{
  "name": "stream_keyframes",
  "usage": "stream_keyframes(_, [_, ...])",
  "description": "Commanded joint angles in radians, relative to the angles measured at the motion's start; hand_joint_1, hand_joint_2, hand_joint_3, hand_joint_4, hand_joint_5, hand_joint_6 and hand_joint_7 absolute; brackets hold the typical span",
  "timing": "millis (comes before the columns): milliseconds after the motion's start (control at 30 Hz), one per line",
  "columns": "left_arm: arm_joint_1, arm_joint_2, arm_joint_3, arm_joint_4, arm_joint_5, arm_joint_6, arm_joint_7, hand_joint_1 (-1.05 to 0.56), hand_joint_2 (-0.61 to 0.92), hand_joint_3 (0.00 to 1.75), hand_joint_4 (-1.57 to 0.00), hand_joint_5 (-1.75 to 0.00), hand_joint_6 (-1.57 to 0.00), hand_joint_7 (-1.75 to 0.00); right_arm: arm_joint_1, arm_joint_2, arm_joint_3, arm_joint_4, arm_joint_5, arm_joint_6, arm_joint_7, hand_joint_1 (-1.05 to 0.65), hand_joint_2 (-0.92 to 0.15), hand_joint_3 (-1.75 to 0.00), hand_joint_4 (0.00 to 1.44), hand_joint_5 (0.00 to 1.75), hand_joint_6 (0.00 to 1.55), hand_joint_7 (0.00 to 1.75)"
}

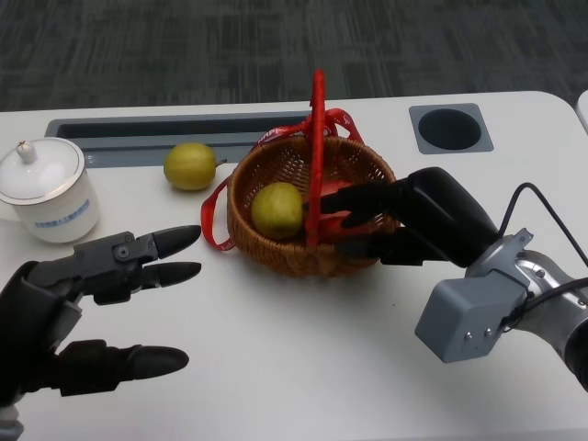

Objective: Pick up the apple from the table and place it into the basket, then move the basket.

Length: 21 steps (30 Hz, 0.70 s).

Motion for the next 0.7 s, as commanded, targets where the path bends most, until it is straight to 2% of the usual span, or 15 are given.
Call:
stream_keyframes(33, [0.015, 0.003, 0.012, -0.009, -0.001, -0.006, 0.018, -0.45, 0.73, 0.0, -0.82, -0.01, -0.67, 0.0, 0.002, -0.015, -0.002, 0.016, 0.014, -0.007, 0.04, -0.22, -0.92, -0.03, 1.18, 0.07, 0.93, 0.01])
stream_keyframes(200, [0.017, 0.0, 0.012, -0.01, -0.004, -0.01, 0.021, -0.44, 0.72, 0.0, -0.83, -0.01, -0.69, -0.01, 0.014, -0.016, -0.002, 0.039, 0.028, 0.021, 0.118, -0.24, -0.91, -0.01, 1.13, 0.03, 0.93, 0.01])
stream_keyframes(567, [0.013, 0.004, 0.021, -0.004, 0.006, -0.027, 0.025, -0.45, 0.73, 0.0, -0.84, -0.01, -0.7, -0.01, 0.016, 0.002, 0.018, 0.073, 0.014, 0.102, 0.198, -0.28, -0.92, -0.04, 1.16, 0.03, 0.94, 0.01])
stream_keyframes(700, [0.017, 0.005, 0.025, -0.006, -0.002, -0.027, 0.023, -0.43, 0.72, 0.0, -0.83, 0.0, -0.7, -0.01, -0.005, 0.001, 0.038, 0.069, 0.002, 0.129, 0.238, -0.34, -0.86, -0.01, 1.03, 0.0, 0.86, 0.0])
